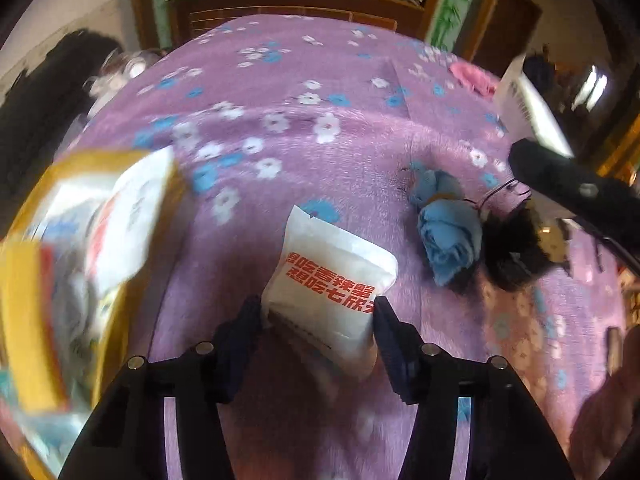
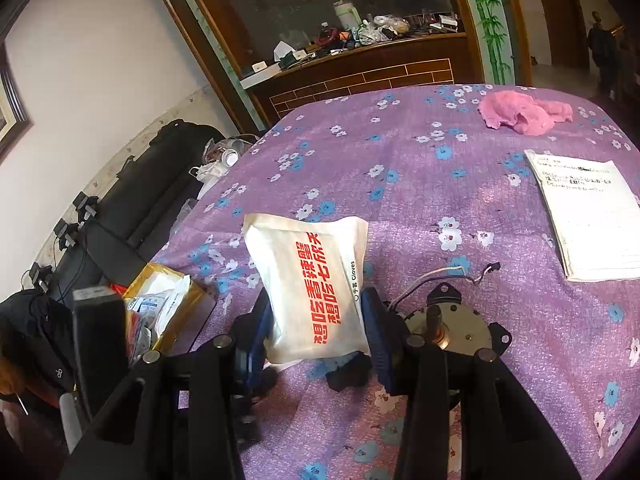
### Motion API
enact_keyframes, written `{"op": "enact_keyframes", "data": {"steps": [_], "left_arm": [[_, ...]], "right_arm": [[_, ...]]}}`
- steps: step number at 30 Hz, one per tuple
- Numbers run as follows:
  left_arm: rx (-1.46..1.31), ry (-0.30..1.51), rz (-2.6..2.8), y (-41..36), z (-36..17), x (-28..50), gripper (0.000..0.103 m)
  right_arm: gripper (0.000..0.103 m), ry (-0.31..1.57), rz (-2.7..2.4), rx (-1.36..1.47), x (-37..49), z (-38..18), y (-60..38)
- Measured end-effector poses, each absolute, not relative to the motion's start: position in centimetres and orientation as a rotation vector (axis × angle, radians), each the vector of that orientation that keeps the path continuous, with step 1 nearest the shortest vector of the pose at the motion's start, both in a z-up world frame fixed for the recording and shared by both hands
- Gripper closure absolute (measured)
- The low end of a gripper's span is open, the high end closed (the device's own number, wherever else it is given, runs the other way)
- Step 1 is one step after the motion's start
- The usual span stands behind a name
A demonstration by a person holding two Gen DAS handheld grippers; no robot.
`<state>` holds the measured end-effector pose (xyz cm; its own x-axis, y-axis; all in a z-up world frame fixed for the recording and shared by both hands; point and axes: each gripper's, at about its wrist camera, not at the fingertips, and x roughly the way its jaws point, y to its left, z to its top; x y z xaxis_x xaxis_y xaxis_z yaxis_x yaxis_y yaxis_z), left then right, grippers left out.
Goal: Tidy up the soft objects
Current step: 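Lift the white red-lettered packet with the right tool toward the foam box, then lower the packet into the foam box and open the right tool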
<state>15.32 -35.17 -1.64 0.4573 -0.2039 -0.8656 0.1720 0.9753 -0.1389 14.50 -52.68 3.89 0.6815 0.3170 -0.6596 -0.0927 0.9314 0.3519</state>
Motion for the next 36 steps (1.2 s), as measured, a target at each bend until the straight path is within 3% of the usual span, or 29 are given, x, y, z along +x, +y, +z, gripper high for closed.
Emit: {"op": "enact_keyframes", "data": {"steps": [12,17,36], "left_arm": [[-0.212,0.899,-0.158,-26.1,6.5,4.8,0.044],[-0.264,0.867,-0.105,-21.7,7.6,2.5,0.044],[-0.318,0.813,-0.056,-13.8,8.5,4.0,0.044]], "right_arm": [[0.06,0.79,0.357,0.158,13.1,3.3,-47.6],[0.06,0.818,0.416,0.06,12.3,2.1,-44.2],[0.06,0.864,0.507,0.077,12.6,5.4,-34.5]]}}
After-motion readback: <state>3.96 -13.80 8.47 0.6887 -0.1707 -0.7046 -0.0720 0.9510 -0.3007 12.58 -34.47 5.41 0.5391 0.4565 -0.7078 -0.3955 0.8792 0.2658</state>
